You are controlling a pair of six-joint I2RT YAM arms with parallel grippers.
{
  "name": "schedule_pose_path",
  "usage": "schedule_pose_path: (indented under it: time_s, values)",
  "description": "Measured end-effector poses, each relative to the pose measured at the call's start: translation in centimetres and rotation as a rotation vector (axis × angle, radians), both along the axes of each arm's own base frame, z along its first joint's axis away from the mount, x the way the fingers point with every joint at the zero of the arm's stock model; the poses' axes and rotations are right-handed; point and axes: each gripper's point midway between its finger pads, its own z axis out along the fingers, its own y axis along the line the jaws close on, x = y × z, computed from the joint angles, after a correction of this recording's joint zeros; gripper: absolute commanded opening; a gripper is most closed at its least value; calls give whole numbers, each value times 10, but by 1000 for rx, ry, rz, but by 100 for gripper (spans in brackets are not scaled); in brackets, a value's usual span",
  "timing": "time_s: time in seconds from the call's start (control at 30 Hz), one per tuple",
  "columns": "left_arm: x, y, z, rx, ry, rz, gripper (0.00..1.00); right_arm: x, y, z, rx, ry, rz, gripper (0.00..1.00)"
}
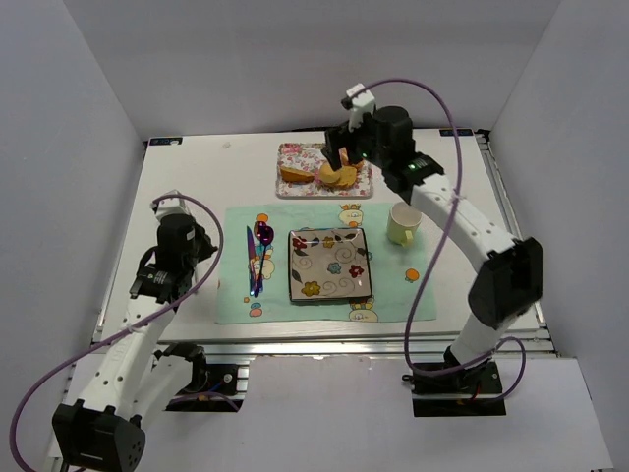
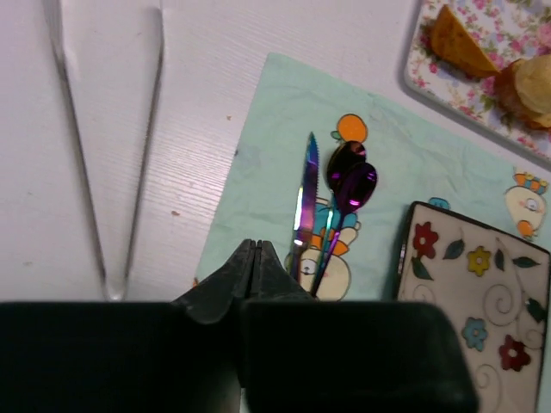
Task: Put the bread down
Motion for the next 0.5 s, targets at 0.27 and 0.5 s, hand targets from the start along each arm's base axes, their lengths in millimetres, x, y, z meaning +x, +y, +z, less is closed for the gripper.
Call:
schedule_pose_path:
  time_s: [0.27,0.5]
  values:
    - [2,43,-13,-30,62,127,29,-123,-60,-55,-58,-47,546,28]
    - [2,67,-70,-62,330,126,97,-180,-50,-81,-55,-17,804,68]
